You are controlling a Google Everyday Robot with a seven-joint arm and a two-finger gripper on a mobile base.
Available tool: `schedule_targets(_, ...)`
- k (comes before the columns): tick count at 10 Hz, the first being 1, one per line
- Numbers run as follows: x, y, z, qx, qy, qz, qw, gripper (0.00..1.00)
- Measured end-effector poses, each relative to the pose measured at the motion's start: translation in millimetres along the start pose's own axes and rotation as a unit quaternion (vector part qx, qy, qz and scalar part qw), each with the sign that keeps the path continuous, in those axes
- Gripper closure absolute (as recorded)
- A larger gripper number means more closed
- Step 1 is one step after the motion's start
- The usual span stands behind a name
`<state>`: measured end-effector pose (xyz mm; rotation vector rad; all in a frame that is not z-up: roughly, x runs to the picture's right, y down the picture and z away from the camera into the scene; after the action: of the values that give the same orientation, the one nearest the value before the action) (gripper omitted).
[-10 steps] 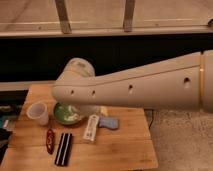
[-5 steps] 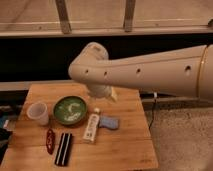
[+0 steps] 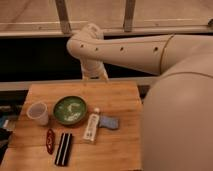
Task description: Move the arm in a circular motion
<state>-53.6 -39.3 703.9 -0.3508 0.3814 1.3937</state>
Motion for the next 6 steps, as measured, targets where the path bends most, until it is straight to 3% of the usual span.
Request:
schedule_targets(3, 15, 13, -7, -0.01, -0.002, -0.037, 0.9993, 0.35)
schedule_targets(6, 87, 24, -30, -0.01, -0.009, -0.042, 0.999, 0.35)
